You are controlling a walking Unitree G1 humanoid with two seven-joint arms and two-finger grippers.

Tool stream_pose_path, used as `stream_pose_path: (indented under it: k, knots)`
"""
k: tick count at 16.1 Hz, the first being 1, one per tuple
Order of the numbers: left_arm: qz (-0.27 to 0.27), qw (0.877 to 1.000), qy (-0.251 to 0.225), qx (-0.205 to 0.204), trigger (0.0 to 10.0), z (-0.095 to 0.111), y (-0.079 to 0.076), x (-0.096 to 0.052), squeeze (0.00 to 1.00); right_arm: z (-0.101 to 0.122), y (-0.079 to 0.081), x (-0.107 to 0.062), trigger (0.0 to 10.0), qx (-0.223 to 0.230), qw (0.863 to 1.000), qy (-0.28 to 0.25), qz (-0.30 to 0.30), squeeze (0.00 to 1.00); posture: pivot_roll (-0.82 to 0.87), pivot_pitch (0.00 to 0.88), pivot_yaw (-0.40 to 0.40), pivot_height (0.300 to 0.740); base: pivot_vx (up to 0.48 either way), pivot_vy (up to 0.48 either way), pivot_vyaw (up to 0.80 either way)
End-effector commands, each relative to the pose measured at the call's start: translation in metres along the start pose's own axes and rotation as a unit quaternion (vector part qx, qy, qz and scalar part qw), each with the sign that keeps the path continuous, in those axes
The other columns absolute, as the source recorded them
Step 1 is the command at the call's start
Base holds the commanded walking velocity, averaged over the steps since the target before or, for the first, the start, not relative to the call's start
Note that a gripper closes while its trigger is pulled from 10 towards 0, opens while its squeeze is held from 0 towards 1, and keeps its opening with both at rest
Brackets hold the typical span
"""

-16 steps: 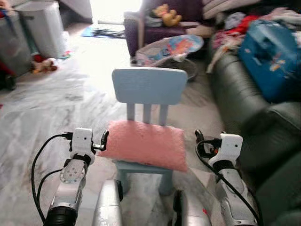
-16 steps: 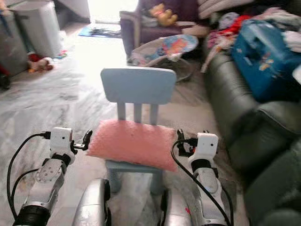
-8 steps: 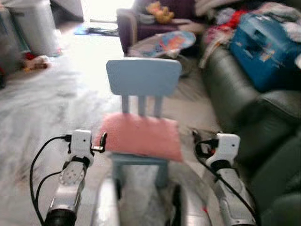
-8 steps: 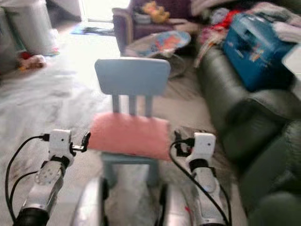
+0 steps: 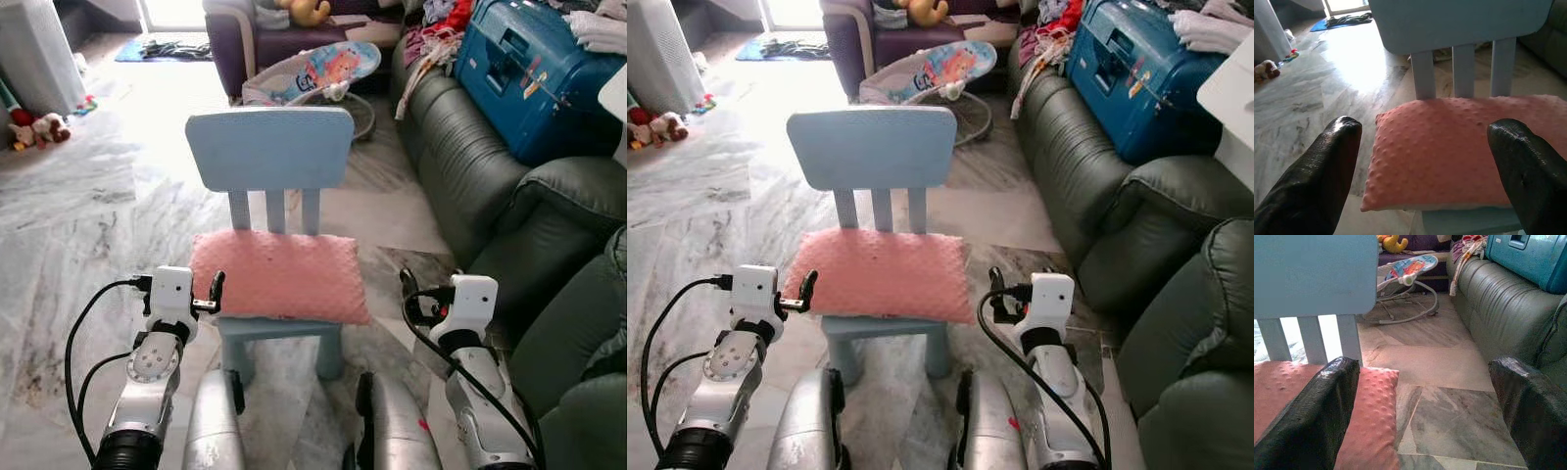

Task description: Move the pillow to the sofa

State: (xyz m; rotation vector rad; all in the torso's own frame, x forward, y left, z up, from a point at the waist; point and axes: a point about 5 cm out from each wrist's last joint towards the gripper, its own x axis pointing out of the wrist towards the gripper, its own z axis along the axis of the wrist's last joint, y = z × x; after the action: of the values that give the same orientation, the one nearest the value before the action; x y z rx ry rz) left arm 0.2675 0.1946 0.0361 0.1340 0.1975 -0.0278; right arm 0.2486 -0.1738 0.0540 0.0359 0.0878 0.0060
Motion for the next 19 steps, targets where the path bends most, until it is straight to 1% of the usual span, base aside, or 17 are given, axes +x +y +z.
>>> stream_pose_path:
  k: [1, 3, 6, 7, 11, 15, 16, 19]
  knots:
    - [0.001, 1.0, -0.004, 0.004, 10.0, 0.002, 0.0009, 0.0004, 0.0, -0.0015, -0.0006, 0.0002, 10.0, -0.001, 1.0, 0.008, 0.001, 0.0, -0.02, 0.0, -0.02, 0.527, 0.0, 0.0, 0.0]
    - [0.002, 1.0, -0.005, 0.005, 10.0, 0.0022, 0.0008, 0.0005, 0.0, -0.0016, -0.0005, 0.0002, 10.0, -0.001, 1.0, 0.008, 0.001, 0.0, -0.02, 0.0, -0.019, 0.517, 0.0, 0.0, 0.0]
    - [0.005, 1.0, -0.002, 0.007, 10.0, 0.0017, 0.0009, 0.0013, 0.0, -0.0008, -0.0001, 0.0005, 10.0, -0.001, 1.0, 0.005, 0.004, 0.0, -0.02, 0.0, -0.02, 0.517, 0.0, 0.0, 0.0]
    - [0.005, 1.0, -0.002, 0.007, 10.0, 0.0019, 0.0009, 0.0013, 0.0, 0.0002, 0.0009, 0.0007, 10.0, -0.009, 1.0, 0.002, 0.012, 0.0, -0.02, 0.0, -0.02, 0.517, 0.0, 0.0, 0.0]
    - [0.006, 1.0, -0.002, 0.009, 10.0, 0.0019, 0.0016, 0.0012, 0.0, 0.0008, 0.0039, 0.0005, 10.0, -0.009, 1.0, -0.001, 0.022, 0.0, -0.02, 0.0, -0.019, 0.517, 0.0, 0.0, 0.6]
    - [0.005, 1.0, -0.002, 0.011, 10.0, 0.0024, 0.0014, 0.0015, 0.0, 0.0006, 0.004, 0.0005, 10.0, -0.01, 1.0, 0.0, 0.022, 0.0, -0.02, 0.0, -0.017, 0.517, 0.0, 0.0, 0.0]
    - [0.006, 1.0, -0.001, 0.012, 10.0, 0.0021, 0.0014, 0.0015, 0.0, 0.001, 0.0052, 0.0006, 10.0, -0.012, 1.0, -0.003, 0.027, 0.0, -0.02, 0.0, -0.017, 0.517, 0.0, 0.0, 0.48]
    - [0.008, 1.0, 0.002, 0.015, 10.0, 0.0011, 0.0015, 0.0015, 0.0, 0.0009, 0.0058, 0.0003, 10.0, -0.002, 1.0, -0.002, 0.027, 0.0, -0.02, 0.0, -0.018, 0.517, 0.0, 0.0, 0.0]
